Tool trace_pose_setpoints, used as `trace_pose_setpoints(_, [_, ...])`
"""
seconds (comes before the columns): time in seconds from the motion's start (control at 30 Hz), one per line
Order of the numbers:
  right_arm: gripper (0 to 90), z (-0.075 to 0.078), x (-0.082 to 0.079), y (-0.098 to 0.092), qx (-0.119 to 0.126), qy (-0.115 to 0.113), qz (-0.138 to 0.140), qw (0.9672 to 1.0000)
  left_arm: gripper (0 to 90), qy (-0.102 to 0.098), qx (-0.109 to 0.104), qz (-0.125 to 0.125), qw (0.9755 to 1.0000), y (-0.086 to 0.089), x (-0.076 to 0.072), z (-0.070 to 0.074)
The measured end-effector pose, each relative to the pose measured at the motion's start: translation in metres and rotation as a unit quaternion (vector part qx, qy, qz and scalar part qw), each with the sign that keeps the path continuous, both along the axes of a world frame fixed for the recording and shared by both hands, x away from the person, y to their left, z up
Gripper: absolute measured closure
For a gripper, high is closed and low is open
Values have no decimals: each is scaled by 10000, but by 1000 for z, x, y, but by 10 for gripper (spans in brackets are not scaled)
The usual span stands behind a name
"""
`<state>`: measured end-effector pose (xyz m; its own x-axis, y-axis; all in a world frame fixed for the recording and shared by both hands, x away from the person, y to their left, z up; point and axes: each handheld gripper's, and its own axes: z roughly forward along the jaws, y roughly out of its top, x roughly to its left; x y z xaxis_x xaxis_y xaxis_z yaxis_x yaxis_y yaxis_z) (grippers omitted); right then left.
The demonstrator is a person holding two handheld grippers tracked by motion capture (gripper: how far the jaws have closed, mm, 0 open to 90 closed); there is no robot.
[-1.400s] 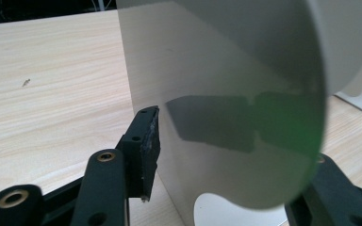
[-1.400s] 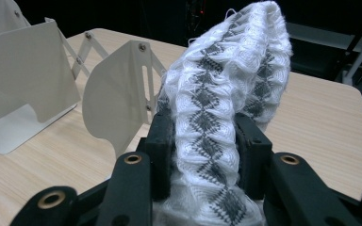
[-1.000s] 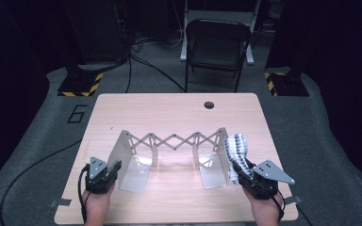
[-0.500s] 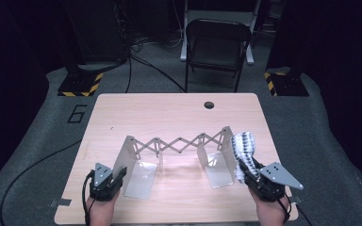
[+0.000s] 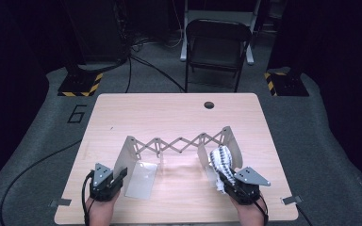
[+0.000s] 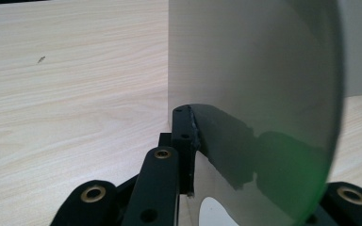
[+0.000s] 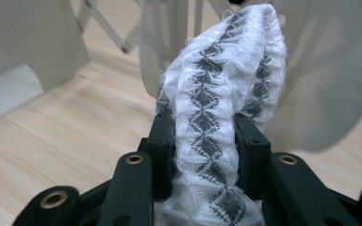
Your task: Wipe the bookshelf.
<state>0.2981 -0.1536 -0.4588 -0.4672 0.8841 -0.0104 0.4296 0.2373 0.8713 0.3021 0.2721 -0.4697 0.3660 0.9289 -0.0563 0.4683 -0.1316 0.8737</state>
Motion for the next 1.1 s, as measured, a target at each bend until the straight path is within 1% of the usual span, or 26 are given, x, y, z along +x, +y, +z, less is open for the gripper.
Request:
trace_pose_setpoints(0.13, [651, -13, 2, -15, -75, 157, -195, 9997, 822, -9, 30, -17, 10000, -2, -1, 0])
trace_pose_setpoints(0.2, [651, -14, 1, -21, -127, 159, -261, 9995, 821, 40, 50, -57, 10000, -2, -2, 1])
trace_pose_setpoints(0.23, [652, -15, 1, -23, -149, 164, -305, 9993, 822, -2, 48, -46, 10000, -3, -2, 1])
trace_pose_setpoints(0.3, [652, -16, 1, -27, -182, 161, -360, 9991, 822, -18, 44, -53, 10000, -4, -2, 1])
trace_pose_setpoints(0.37, [652, -17, 2, -33, -177, 144, -431, 9988, 821, 3, 56, -91, 9999, -5, -3, 1])
trace_pose_setpoints(0.4, [652, -17, 3, -36, -213, 129, -450, 9987, 821, 49, 71, -156, 9998, -5, -3, 2])
trace_pose_setpoints(0.43, [653, -17, 4, -41, -201, 99, -533, 9983, 821, -12, 36, -147, 9999, -6, -3, 1])
trace_pose_setpoints(0.47, [653, -17, 5, -45, -213, 114, -599, 9979, 820, -14, 22, -175, 9998, -7, -3, 0])
trace_pose_setpoints(0.5, [653, -17, 5, -49, -192, 114, -643, 9977, 820, 1, 46, -241, 9997, -8, -4, 1])
trace_pose_setpoints(0.53, [653, -18, 6, -53, -172, 145, -714, 9972, 821, -20, 57, -265, 9996, -9, -4, 0])
trace_pose_setpoints(0.57, [653, -19, 7, -54, -119, 118, -720, 9973, 821, -48, 92, -286, 9995, -10, -4, 0])
trace_pose_setpoints(0.6, [652, -19, 8, -55, -130, 151, -695, 9974, 820, -24, 128, -331, 9994, -12, -5, 1])
trace_pose_setpoints(0.63, [652, -21, 8, -52, -150, 191, -647, 9976, 819, -83, 132, -304, 9994, -14, -5, 0])
trace_pose_setpoints(0.67, [652, -22, 8, -50, -203, 214, -595, 9978, 817, -39, 170, -347, 9992, -14, -5, 1])
trace_pose_setpoints(0.7, [651, -23, 9, -45, -234, 249, -510, 9981, 813, -109, 163, -330, 9993, -15, -5, 0])
trace_pose_setpoints(0.73, [650, -26, 10, -41, -226, 259, -468, 9983, 809, -72, 169, -359, 9992, -15, -5, 1])
trace_pose_setpoints(0.77, [649, -28, 12, -37, -260, 262, -395, 9985, 806, -113, 168, -345, 9992, -16, -5, 0])
trace_pose_setpoints(0.8, [646, -31, 15, -34, -242, 339, -360, 9985, 803, -113, 167, -361, 9991, -15, -4, 0])
trace_pose_setpoints(0.83, [640, -35, 18, -31, -296, 388, -317, 9983, 802, -108, 165, -371, 9991, -15, -4, 0])
trace_pose_setpoints(0.9, [588, -42, 24, -28, -281, 602, -327, 9973, 797, -125, 169, -381, 9991, -15, -4, -1])
trace_pose_setpoints(0.93, [535, -47, 27, -26, -246, 678, -348, 9968, 792, -99, 158, -423, 9989, -15, -4, 0])
trace_pose_setpoints(0.97, [484, -52, 30, -27, -305, 861, -353, 9952, 780, -125, 126, -442, 9989, -15, -4, 0])
trace_pose_setpoints(1.0, [457, -54, 30, -27, -290, 887, -426, 9947, 766, -165, 76, -412, 9990, -15, -4, -1])
trace_pose_setpoints(1.03, [433, -55, 29, -28, -247, 897, -452, 9946, 743, -190, 81, -420, 9989, -14, -4, 0])
trace_pose_setpoints(1.07, [409, -53, 26, -28, -187, 868, -527, 9947, 731, -214, 81, -409, 9989, -14, -4, 0])
trace_pose_setpoints(1.1, [392, -50, 23, -29, -169, 761, -547, 9955, 728, -152, 89, -462, 9988, -13, -5, 1])
